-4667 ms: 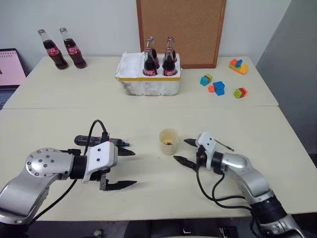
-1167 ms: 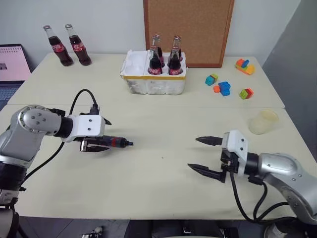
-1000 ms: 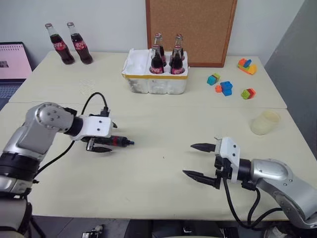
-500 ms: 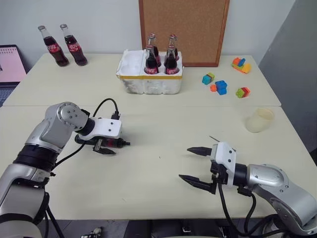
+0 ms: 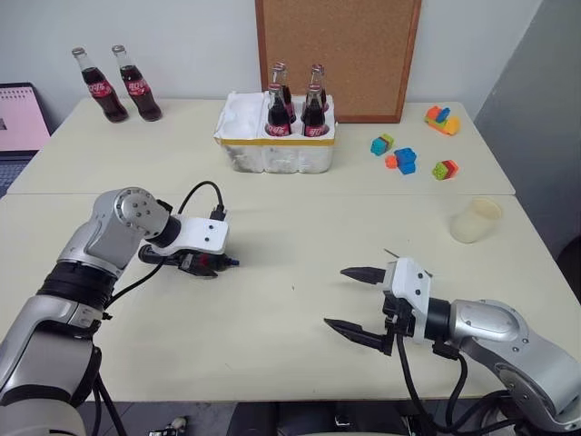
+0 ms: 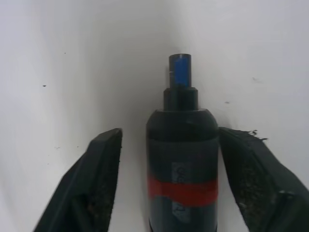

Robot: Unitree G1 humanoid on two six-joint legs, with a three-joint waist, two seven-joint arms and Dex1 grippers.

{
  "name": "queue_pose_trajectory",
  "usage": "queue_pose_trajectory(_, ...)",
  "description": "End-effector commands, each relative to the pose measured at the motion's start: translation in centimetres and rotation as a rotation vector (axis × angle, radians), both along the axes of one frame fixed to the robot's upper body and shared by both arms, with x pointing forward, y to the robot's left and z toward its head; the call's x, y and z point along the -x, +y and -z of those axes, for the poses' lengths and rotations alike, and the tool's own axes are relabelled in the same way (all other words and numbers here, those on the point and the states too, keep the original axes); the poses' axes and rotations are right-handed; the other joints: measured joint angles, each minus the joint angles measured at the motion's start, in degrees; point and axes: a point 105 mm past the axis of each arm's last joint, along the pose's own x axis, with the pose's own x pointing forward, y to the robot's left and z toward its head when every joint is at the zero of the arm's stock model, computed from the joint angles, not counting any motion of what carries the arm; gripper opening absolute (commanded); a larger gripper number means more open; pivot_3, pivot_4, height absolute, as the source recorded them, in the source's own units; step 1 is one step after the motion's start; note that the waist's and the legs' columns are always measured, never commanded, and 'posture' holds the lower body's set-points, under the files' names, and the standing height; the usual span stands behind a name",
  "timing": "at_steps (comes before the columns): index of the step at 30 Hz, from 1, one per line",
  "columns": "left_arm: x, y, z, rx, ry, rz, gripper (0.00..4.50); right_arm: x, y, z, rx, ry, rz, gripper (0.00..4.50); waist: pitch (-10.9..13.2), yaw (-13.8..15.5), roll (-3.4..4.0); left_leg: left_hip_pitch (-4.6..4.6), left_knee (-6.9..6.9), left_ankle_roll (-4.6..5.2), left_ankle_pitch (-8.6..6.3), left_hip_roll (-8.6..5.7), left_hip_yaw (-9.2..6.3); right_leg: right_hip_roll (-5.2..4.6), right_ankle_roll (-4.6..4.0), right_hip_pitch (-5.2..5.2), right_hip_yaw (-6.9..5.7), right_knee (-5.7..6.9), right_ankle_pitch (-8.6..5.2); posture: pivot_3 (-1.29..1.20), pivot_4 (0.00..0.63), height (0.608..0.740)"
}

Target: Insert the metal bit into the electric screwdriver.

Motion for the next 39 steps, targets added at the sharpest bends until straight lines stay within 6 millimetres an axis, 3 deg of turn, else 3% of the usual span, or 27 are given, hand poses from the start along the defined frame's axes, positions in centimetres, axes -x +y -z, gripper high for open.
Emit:
queue_pose_trajectory(1,0.2,-0.1,0.8,-0.015,0.001,0.008,2.22,0.2,0.2,-1.1,-0.017,-0.04,-0.015,4.5,-0.03,0.0,0.02,0.01,0.0,0.0,0.0,0.0,0.0,0.0,0.0,0.0,0.0,0.01,0.0,0.0,0.15,0.74)
queue_pose_trajectory(4,0.4,-0.3,1.1,-0.011,0.012,0.02,1.65,0.2,0.1,-1.1,-0.014,-0.042,-0.014,4.5,-0.08,0.04,0.02,0.02,0.02,0.01,0.0,0.0,-0.01,0.0,0.0,0.02,-0.02,0.04,0.02,0.0,0.15,0.74)
queue_pose_trajectory(9,0.3,-1.2,0.8,0.042,-0.022,0.052,1.65,0.3,-0.3,-1.2,-0.001,-0.043,-0.013,4.5,-0.1,0.05,0.06,0.06,0.02,0.01,0.01,0.0,0.0,0.0,0.0,0.05,0.0,0.04,0.03,0.0,0.15,0.74)
queue_pose_trajectory(13,-1.2,-5.0,-3.2,0.354,-0.148,0.047,1.65,1.1,-1.3,-1.8,0.024,-0.03,-0.039,4.5,-0.1,1.02,0.07,-0.02,0.04,0.02,0.01,0.01,-0.02,-0.13,0.01,0.04,-0.03,0.03,0.03,0.0,0.15,0.74)
queue_pose_trajectory(18,-1.4,-9.0,-7.6,0.693,-0.169,-0.012,1.65,0.9,-2.8,-3.3,0.021,-0.039,-0.017,4.5,-0.11,1.61,0.01,-0.45,0.62,0.03,0.01,-0.04,-0.06,-0.23,0.17,0.03,-0.09,-0.05,0.12,0.0,0.15,0.74)
queue_pose_trajectory(24,-0.6,-13.2,-10.7,1.021,-0.136,-0.078,1.65,0.3,-4.1,-5.5,-0.008,-0.056,0.014,4.5,-0.08,1.39,0.0,-0.49,0.83,0.04,0.0,-0.07,-0.04,-0.23,0.49,0.04,0.1,-0.06,0.31,0.0,0.15,0.74)
queue_pose_trajectory(31,-0.2,-15.8,-10.7,1.284,-0.198,-0.232,1.65,-0.8,-5.2,-8.1,-0.046,-0.104,0.059,4.5,-0.08,0.98,0.0,-0.04,0.74,0.04,0.0,-0.01,-0.03,-0.16,0.47,0.28,0.33,-0.05,0.36,0.0,0.15,0.74)
queue_pose_trajectory(39,-0.6,-17.2,-6.6,1.364,-0.288,-0.439,1.65,-1.4,-5.1,-9.0,-0.028,-0.129,0.05,4.5,-0.08,1.47,0.0,-0.03,0.77,0.04,0.0,-0.05,0.03,-0.19,0.46,0.36,0.3,-0.08,0.41,0.0,0.15,0.74)
